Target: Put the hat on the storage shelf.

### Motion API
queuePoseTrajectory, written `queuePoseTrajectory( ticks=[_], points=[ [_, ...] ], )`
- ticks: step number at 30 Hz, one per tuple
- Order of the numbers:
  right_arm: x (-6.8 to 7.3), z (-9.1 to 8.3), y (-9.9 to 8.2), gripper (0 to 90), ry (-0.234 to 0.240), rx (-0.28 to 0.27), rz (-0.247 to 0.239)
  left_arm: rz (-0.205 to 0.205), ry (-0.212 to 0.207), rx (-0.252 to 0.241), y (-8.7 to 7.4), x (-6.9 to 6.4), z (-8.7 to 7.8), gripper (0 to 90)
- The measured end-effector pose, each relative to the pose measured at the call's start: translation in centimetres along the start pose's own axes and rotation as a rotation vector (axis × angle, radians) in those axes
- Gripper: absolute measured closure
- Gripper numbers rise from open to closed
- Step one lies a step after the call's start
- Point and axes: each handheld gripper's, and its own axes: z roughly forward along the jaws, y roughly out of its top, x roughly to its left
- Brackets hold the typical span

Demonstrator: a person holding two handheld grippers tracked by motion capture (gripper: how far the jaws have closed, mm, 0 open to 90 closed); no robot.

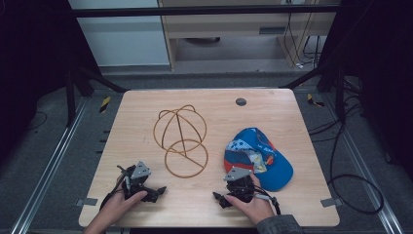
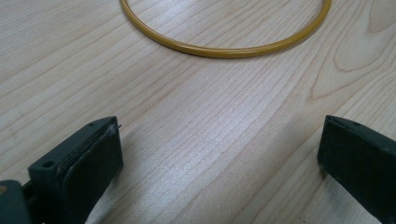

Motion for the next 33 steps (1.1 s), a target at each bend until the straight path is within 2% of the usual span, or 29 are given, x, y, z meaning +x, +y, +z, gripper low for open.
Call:
queuePoseTrajectory(
  ticks=[24,25,30,31,33],
  points=[
    [0.0,0.1,0.1,9.6,-0.011,-0.003,0.002,-0.008,0.006,-0.001,0.0,-0.1,0.0,0.0],
    [0.1,-0.2,0.2,15.0,-0.022,0.007,0.015,-0.008,0.006,-0.001,0.0,-0.1,0.0,0.0],
    [0.4,-1.2,0.5,14.9,-0.009,0.022,-0.020,-0.008,0.006,-0.001,0.0,-0.1,0.0,0.0],
    [0.5,-2.1,0.8,15.9,-0.016,0.021,-0.039,-0.009,0.006,-0.001,0.0,-0.1,0.0,0.0],
    [0.3,-3.0,1.1,16.5,-0.026,0.012,-0.049,-0.009,0.007,-0.001,0.0,-0.1,0.0,0.0]
  ],
)
